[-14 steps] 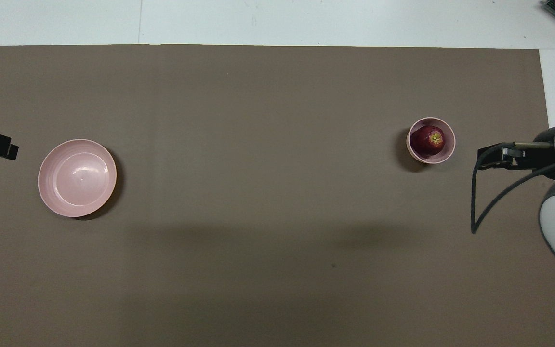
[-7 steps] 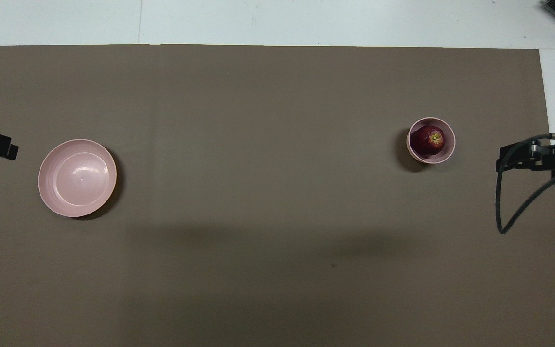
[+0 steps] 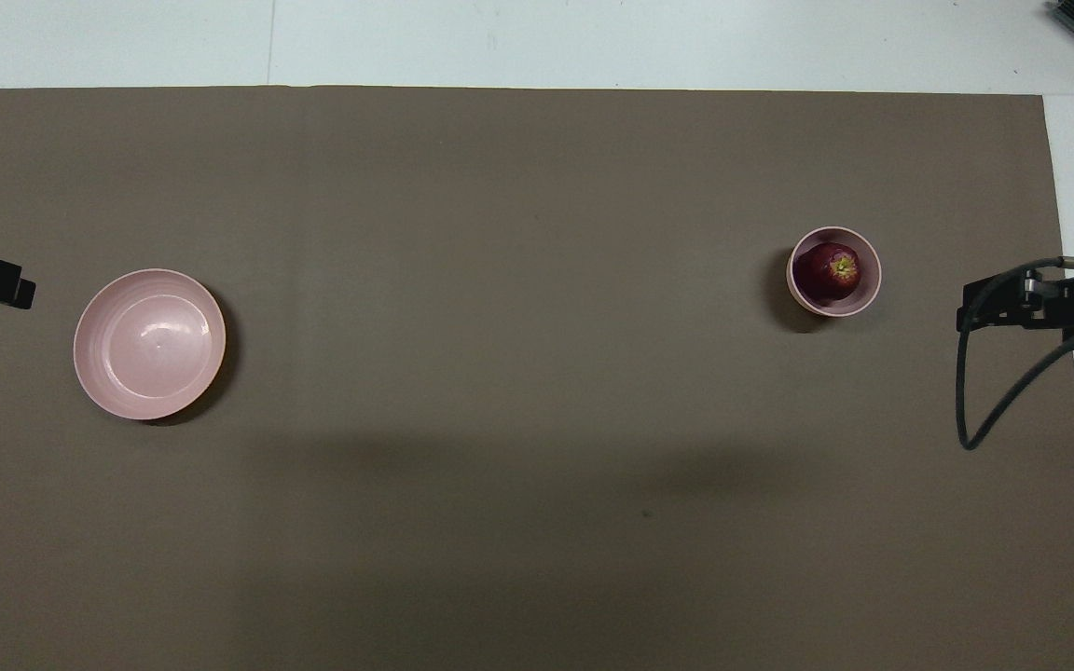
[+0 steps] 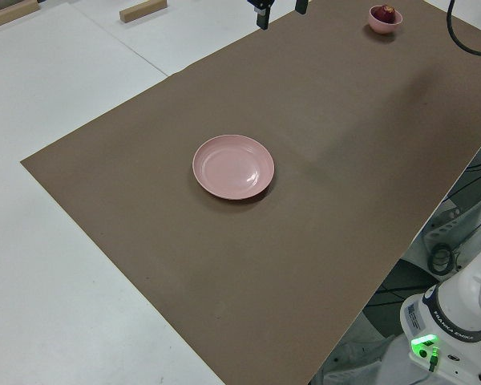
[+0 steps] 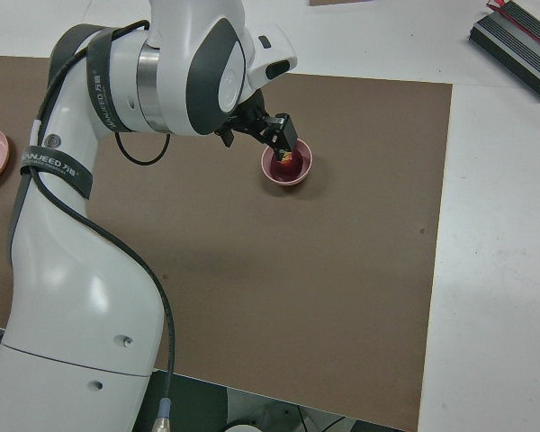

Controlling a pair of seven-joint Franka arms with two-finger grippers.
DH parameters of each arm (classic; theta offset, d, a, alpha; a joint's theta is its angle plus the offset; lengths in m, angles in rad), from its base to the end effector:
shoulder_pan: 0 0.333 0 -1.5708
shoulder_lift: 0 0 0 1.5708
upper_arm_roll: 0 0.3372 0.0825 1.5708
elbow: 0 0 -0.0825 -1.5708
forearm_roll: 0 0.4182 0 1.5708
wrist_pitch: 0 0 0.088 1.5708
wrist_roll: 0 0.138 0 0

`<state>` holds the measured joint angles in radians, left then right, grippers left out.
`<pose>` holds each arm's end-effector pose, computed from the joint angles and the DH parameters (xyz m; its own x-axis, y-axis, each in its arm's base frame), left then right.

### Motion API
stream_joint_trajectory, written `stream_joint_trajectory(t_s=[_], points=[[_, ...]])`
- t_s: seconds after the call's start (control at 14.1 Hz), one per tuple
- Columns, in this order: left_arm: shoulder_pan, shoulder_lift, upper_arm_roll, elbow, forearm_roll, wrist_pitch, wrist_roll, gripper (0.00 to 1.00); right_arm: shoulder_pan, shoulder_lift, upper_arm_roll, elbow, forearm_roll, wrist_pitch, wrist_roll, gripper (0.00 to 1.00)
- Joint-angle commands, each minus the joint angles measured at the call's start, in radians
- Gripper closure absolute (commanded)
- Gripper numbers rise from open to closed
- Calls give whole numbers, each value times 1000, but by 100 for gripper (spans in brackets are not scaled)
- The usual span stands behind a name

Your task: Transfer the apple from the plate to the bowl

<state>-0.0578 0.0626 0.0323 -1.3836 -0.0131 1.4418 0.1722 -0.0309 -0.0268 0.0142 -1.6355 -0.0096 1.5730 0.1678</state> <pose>0.5953 -0.0178 0.6599 0.9802 -0.1981 -0.0024 -0.1981 -0.9801 0.0116 0.5774 -0.0109 0.5978 0.9825 -0.1834 -0.0335 -0.1830 -0.9830 0.0158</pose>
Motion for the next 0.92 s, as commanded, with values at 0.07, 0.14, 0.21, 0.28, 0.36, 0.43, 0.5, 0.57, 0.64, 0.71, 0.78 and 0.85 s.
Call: stream_joint_trajectory(t_s=[0.07, 0.14, 0.21, 0.28, 0.36, 0.43, 0.5, 0.57, 0.64, 0.71, 0.78, 0.85], points=[[9, -20, -6, -18, 12, -8, -10, 0, -6, 15, 3, 23, 20, -4, -33, 0], [9, -20, -6, -18, 12, -8, -10, 0, -6, 15, 3, 22, 22, -2, -33, 0], [9, -20, -6, -18, 12, -8, -10, 0, -6, 13, 3, 22, 22, -4, -34, 0], [9, -20, -6, -18, 12, -8, -10, 0, -4, 13, 3, 22, 22, -2, -36, 0], [9, -20, -6, -18, 12, -8, -10, 0, -6, 13, 4, 22, 22, -4, -39, 0], [9, -20, -6, -18, 12, -8, -10, 0, -4, 13, 4, 22, 22, -4, -47, 0], [9, -20, -6, -18, 12, -8, -10, 0, -4, 13, 4, 22, 22, -2, -48, 0], [9, -20, -6, -18, 12, -8, -10, 0, -4, 13, 4, 22, 22, -2, -48, 0], [9, -20, -6, -18, 12, -8, -10, 0, -4, 13, 6, 22, 22, -2, -48, 0], [9, -20, -6, -18, 12, -8, -10, 0, -4, 13, 7, 22, 22, -2, -48, 0], [9, -20, -6, -18, 12, -8, -10, 0, -4, 13, 7, 22, 22, -2, -50, 0], [9, -20, -6, -18, 12, -8, -10, 0, -4, 13, 7, 22, 22, -4, -51, 0]])
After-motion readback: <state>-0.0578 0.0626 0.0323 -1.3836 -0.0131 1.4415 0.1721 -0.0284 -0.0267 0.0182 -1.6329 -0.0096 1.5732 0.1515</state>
